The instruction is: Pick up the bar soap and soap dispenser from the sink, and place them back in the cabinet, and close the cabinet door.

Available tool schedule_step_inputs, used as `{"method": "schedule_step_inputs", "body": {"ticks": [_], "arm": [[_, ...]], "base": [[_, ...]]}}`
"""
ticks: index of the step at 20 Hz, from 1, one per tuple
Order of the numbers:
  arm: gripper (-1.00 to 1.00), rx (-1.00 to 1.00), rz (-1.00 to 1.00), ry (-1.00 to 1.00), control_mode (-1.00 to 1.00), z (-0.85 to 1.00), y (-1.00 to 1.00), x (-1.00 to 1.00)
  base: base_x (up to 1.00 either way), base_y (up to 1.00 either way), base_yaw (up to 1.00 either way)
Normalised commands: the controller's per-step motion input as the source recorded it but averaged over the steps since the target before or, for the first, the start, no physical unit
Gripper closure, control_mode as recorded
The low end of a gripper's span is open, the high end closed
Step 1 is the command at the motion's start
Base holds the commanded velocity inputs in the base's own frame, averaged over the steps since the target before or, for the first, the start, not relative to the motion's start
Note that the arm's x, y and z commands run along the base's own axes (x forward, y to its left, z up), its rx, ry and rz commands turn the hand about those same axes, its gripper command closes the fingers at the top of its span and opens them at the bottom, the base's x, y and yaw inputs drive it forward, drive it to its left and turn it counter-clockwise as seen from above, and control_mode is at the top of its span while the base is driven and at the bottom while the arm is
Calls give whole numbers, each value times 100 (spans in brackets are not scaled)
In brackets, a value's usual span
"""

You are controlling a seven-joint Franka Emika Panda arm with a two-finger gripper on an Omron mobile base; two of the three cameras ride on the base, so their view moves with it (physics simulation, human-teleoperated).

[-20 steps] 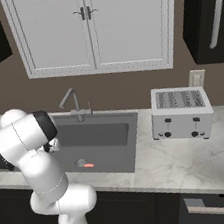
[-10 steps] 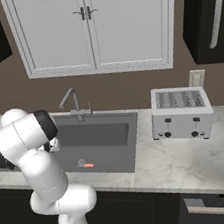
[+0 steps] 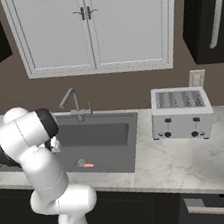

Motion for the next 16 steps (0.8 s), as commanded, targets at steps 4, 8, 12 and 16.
{"method": "schedule_step_inputs", "body": {"ticks": [4,8,12,16], "arm": [[-100,0,0,0,-100,-10,4,0],[-100,0,0,0,-100,-11,5,0],[-100,0,0,0,-100,-9,8,0],[-100,0,0,0,-100,-7,7,0]], "base": [[0,0,0],[0,0,0],[0,0,0],[0,0,0]]}}
